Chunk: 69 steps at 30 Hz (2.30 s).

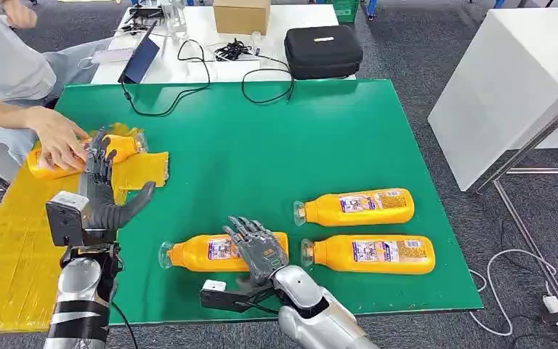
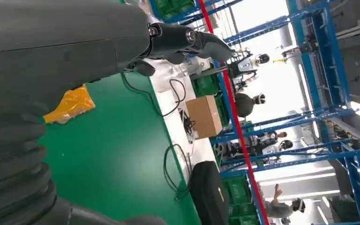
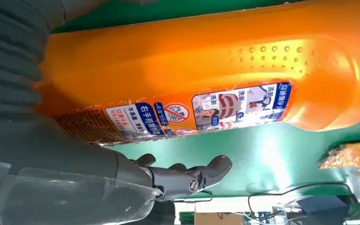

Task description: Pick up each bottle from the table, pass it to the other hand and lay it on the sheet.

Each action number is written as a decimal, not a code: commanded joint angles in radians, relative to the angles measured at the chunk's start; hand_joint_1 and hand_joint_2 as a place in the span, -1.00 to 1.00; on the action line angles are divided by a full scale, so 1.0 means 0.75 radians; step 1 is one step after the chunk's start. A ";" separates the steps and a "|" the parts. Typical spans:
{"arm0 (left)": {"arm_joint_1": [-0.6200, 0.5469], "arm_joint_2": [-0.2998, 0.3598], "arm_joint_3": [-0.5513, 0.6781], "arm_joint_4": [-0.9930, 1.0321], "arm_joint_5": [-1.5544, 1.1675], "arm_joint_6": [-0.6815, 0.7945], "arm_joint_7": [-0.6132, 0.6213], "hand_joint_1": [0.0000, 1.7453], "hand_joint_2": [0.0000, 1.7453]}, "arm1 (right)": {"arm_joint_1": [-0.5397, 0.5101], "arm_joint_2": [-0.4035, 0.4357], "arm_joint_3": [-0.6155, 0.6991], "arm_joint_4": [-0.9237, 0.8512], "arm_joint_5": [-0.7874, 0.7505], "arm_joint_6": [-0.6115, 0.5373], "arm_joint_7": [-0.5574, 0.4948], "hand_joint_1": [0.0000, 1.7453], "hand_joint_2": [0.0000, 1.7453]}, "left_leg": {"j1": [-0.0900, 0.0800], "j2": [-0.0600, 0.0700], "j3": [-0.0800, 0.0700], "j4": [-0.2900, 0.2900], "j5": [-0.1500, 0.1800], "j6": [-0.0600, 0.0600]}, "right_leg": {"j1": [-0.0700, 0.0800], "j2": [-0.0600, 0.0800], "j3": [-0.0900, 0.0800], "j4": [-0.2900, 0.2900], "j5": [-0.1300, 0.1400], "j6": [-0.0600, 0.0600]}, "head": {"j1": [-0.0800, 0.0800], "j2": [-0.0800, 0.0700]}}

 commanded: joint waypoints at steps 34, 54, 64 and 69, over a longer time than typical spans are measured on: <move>0.023 -0.062 -0.042 0.021 0.054 -0.059 0.020 -1.00 1.00 | -0.046 -0.013 -0.252 0.004 0.083 -0.262 0.140 1.00 1.00 | 0.000 -0.007 0.009 -0.001 0.000 -0.002 | 0.001 -0.006 0.011 -0.001 -0.002 -0.001 | 0.001 0.000; -0.038 -0.031 -0.172 0.236 0.456 -0.318 0.281 -1.00 1.00 | 0.206 0.028 -0.573 -0.374 -0.279 -0.580 -0.353 1.00 1.00 | -0.001 -0.005 0.002 -0.001 -0.001 -0.002 | 0.000 -0.005 0.003 -0.001 -0.003 -0.001 | 0.000 0.000; 0.061 0.056 -0.484 0.041 0.490 -0.484 0.255 -1.00 1.00 | 0.255 0.038 -0.595 -0.439 -0.283 -0.592 -0.426 1.00 1.00 | 0.000 -0.004 0.002 -0.001 -0.003 -0.002 | 0.000 -0.003 0.003 -0.001 -0.004 -0.001 | 0.000 0.000; 0.063 0.073 -0.526 0.022 0.507 -0.502 0.244 -1.00 1.00 | 0.260 0.044 -0.596 -0.447 -0.264 -0.600 -0.428 1.00 1.00 | 0.001 -0.001 0.004 0.000 -0.005 -0.003 | 0.001 -0.001 0.006 -0.001 -0.005 -0.002 | 0.000 0.000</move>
